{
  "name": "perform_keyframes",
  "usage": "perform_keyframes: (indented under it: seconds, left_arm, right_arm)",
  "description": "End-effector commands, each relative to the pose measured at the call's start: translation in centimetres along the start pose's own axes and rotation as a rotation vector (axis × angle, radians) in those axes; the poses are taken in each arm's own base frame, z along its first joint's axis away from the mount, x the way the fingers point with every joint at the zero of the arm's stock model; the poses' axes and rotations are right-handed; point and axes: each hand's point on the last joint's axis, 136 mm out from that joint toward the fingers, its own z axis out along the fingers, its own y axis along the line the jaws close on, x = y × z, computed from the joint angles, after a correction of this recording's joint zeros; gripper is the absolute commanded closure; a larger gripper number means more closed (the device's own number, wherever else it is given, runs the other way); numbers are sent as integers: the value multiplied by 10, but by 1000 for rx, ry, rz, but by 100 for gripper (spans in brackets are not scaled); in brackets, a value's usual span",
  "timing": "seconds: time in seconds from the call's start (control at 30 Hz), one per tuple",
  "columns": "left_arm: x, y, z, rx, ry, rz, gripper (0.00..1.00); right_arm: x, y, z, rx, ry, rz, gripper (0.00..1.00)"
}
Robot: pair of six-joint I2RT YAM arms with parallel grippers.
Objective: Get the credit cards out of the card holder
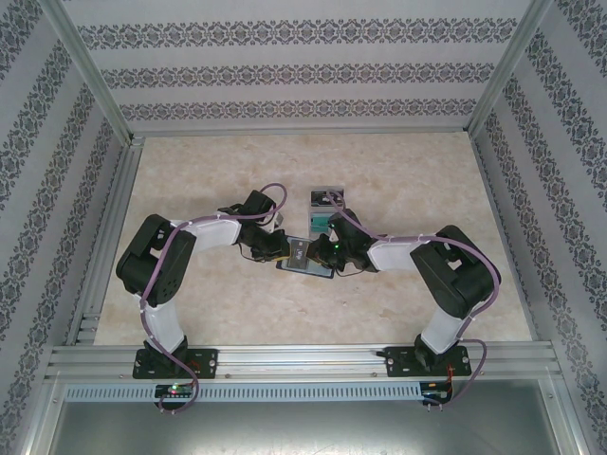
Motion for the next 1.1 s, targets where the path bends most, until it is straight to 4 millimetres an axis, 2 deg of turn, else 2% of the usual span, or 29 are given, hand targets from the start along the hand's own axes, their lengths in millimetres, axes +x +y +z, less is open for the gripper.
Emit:
perform_keyframes:
  seconds: [0.0,0.23,0.73,0.8,0.83,1.07]
  left_arm:
    - [11,19,8,-65,49,-36,88]
    - [12,19,8,-62,49,-36,88]
    - [12,18,8,-56,50,-38,85]
    - [12,17,8,-55,50,-38,85]
    - [12,18,7,-56,48,-39,85]
    - [11,23,5,-85,40,-46,87]
  right_arm:
    - [5,8,5,-16,25,-35,83]
    - [7,22,3,-72,32,-52,84]
    - [10,34,0,-137,41,-71,89]
    - [11,33,0,-136,44,-72,99]
    - [11,32,0,-137,41,-70,100]
    - [6,17,-12,-131,-1,-42,100]
